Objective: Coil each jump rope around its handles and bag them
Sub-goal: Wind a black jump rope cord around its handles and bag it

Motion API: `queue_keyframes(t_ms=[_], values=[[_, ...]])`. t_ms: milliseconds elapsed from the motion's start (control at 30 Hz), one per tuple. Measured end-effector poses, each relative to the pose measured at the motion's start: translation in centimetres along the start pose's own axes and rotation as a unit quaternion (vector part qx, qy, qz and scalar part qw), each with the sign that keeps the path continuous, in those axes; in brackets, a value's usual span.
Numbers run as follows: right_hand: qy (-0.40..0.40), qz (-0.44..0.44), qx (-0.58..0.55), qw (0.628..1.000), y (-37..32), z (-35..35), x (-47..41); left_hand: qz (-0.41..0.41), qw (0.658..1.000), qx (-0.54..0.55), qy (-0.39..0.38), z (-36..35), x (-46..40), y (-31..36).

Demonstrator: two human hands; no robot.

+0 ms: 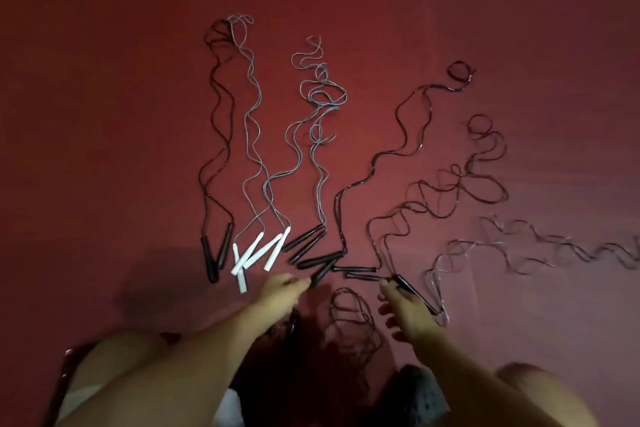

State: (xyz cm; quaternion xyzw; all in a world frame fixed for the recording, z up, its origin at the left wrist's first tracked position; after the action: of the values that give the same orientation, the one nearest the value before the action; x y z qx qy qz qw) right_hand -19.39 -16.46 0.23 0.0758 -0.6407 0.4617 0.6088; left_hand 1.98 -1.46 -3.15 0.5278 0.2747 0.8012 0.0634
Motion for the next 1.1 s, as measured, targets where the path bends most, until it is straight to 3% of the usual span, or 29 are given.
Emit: queue_keyframes(t_ms=[200, 333, 533, 700, 900, 1100], values=[[0.029, 0.062, 0.106, 0.992, 3.9, -3.8, -8.1, 0.042, 0.995, 0.022, 0.085, -0.2, -7.7, -10.4], [0.000, 0.094, 0.093, 0.991, 5.6, -8.5, -10.6, 0.003, 0.997, 0.061, 0.042, -3.5, -7.7, -11.2], [0.000, 0.088, 0.152, 0.984, 12.4, -12.3, -11.6, 0.045, 0.993, -0.099, 0.052, -5.8, -5.3, -16.4], [-0.010, 0.108, 0.141, 0.984, 14.7, -14.2, -12.1, 0.050, 0.988, -0.130, 0.069, -7.3, -5.9, -18.5], [0.011, 0.071, 0.085, 0.994, 18.5, -14.0, -12.7, 0.050, 0.989, -0.106, 0.093, -9.6, -7.2, -20.2], [0.047, 0.039, 0.053, 0.997, 19.9, -14.4, -15.4, 0.088, 0.968, -0.194, 0.134, -9.9, -9.0, -20.7]])
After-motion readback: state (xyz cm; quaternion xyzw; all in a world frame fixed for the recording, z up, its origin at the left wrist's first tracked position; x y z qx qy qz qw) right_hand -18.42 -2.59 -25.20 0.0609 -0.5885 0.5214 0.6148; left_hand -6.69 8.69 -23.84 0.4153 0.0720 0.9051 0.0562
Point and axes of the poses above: each hand's wrist, its own x-axis away from the middle knuckle, its own z-axis out of the back of the hand, y = z × x, the point moved 4 cm from there along -x, towards the middle knuckle, and after that the axes turned 4 degrees about -y, right-handed, at the moved point
